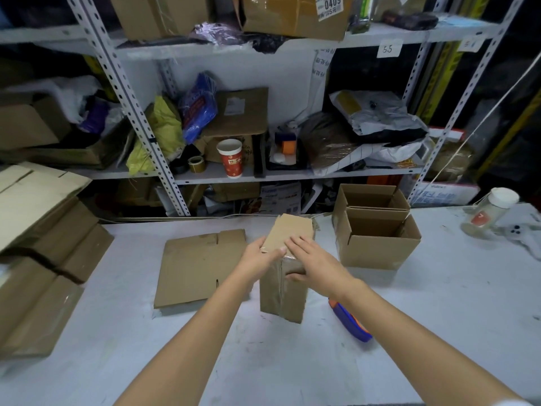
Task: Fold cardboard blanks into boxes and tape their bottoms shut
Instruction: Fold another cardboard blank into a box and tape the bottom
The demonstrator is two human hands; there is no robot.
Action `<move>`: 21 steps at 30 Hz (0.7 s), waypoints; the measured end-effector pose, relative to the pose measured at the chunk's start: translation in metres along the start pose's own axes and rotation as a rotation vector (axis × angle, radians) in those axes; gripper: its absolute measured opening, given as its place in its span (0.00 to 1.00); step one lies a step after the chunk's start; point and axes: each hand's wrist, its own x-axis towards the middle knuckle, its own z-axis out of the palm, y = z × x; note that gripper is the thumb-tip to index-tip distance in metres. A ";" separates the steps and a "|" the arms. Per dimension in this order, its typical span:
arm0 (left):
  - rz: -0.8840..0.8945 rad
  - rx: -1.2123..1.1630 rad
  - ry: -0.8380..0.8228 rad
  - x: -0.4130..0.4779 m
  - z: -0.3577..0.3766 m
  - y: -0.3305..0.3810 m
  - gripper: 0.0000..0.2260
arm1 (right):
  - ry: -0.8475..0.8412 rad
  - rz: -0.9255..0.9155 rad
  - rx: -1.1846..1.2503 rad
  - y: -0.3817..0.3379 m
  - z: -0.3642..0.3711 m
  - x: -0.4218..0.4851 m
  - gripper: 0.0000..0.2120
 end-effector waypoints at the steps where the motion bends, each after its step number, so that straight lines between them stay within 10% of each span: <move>1: -0.001 -0.001 -0.024 0.000 -0.002 -0.001 0.23 | 0.013 0.002 0.020 0.002 0.002 -0.001 0.40; 4: -0.019 -0.083 -0.076 0.002 -0.011 -0.005 0.42 | 0.105 0.072 0.183 0.012 0.006 -0.005 0.37; 11: -0.208 -0.105 0.137 0.001 -0.022 -0.038 0.46 | 0.335 0.483 0.866 0.037 0.002 -0.004 0.31; 16: -0.225 -0.222 0.144 -0.001 -0.019 -0.044 0.21 | 0.205 0.434 0.909 0.023 0.011 -0.003 0.22; 21: -0.105 0.007 0.092 -0.001 -0.044 -0.039 0.14 | 0.173 0.421 0.540 0.026 0.008 -0.005 0.36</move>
